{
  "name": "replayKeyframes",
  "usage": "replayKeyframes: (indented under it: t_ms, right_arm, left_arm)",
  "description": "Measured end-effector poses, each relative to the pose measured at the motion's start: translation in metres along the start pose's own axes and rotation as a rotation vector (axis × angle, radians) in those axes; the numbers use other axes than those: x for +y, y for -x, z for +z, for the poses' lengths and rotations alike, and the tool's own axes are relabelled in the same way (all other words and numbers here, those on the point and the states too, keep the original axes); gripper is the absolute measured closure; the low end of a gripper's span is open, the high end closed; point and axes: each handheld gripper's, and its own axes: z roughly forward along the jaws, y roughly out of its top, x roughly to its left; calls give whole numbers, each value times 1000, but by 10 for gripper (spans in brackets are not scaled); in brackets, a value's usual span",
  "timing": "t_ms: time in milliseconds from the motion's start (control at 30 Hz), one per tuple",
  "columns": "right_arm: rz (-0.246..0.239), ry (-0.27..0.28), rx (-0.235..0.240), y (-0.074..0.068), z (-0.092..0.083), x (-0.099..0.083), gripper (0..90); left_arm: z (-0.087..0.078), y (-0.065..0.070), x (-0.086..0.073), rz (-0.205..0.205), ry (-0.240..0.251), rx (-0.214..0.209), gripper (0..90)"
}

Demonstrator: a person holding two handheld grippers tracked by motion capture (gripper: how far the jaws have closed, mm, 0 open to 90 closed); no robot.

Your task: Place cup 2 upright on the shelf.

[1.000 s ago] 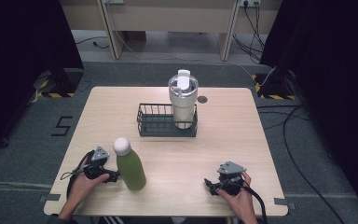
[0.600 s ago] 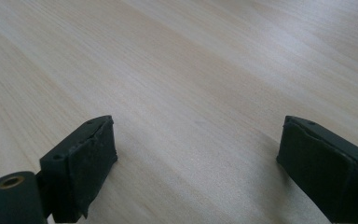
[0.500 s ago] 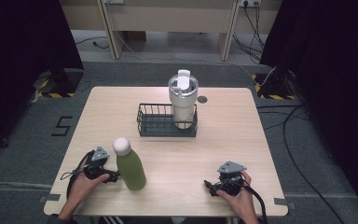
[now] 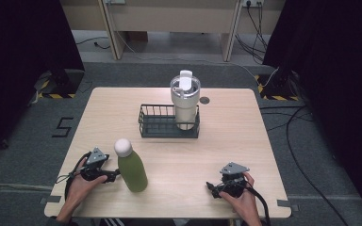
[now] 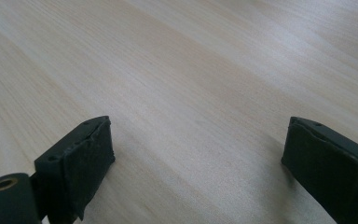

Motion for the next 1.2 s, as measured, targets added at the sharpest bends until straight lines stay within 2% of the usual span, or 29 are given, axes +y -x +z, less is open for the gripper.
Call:
replayKeyframes:
  t_ms: [233,367,533,933,1200]
  right_arm:
    - [0,-1,1,0,0,0,87]
    - [-2,-1,0,0,0,0,83]
    - [-2,-1,0,1,0,0,81]
    - [1,-3,0,1,1,0,76]
    - [0,-3,0,1,1,0,74]
  left_arm:
    - [-13,0,-4,-9,61,1,150]
    - [-22,-1,-9,-29,96,-9,150]
    - [-33,2,-12,-35,146,-23,150]
    - [-55,22,-27,-47,221,-39,150]
    - [-64,40,-28,-16,269,-70,149]
